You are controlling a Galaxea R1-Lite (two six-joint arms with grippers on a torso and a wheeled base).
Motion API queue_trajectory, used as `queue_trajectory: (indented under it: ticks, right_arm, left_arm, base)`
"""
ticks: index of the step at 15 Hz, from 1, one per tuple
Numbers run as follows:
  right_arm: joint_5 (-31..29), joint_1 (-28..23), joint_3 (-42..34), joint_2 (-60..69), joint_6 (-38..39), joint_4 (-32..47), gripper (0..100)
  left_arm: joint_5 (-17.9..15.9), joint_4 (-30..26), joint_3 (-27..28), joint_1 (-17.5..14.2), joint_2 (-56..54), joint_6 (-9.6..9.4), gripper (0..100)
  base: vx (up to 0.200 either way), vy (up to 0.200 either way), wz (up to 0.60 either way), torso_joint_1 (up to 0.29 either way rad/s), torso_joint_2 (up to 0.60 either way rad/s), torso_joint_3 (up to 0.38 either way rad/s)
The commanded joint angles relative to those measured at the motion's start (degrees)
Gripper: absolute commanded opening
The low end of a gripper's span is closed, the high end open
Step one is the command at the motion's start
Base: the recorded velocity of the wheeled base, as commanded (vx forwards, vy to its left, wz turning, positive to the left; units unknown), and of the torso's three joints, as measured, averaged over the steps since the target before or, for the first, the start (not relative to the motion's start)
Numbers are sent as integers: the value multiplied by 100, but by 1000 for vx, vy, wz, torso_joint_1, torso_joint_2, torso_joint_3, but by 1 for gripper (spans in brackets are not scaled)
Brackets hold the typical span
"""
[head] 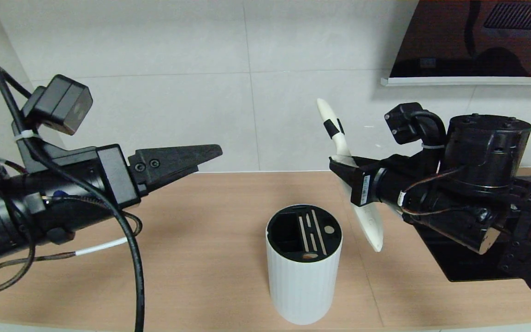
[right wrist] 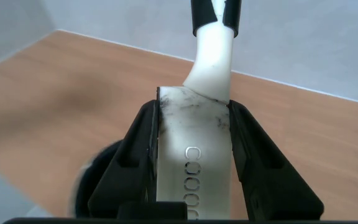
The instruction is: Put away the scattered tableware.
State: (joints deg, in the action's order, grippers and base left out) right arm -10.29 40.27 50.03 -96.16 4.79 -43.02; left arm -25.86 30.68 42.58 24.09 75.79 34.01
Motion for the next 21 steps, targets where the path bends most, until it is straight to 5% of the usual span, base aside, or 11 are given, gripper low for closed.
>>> queue_trajectory:
  ticks: [1, 7, 10, 12, 18, 21]
  right_arm:
    - [1, 219, -37, 36, 22, -5, 0]
    - [1, 737, -116, 62, 277, -5, 0]
    - [1, 939, -116, 53, 409, 4, 0]
    - [1, 1106, -151, 45, 488, -5, 0]
    - [1, 1431, -169, -43, 567, 4, 0]
    - [1, 1493, -195, -52, 576, -5, 0]
  left_arm:
    - [2, 201, -83, 201, 252, 185, 100]
    - [37, 1238, -426, 623, 753, 396, 100]
    - [257, 2020, -400, 667, 1052, 1319, 100]
    - [300, 2231, -400, 676, 1228, 1529, 100]
    - [819, 2697, -417, 1063, 1658, 1459, 100]
    - [968, 2759, -435, 1168, 1667, 1169, 100]
  base:
    - [0, 0, 0, 0, 0, 0]
    - [0, 0, 0, 0, 0, 0]
    - [0, 0, 0, 0, 0, 0]
    - [0, 0, 0, 0, 0, 0]
    - [0, 0, 0, 0, 0, 0]
    - [0, 0, 0, 0, 0, 0]
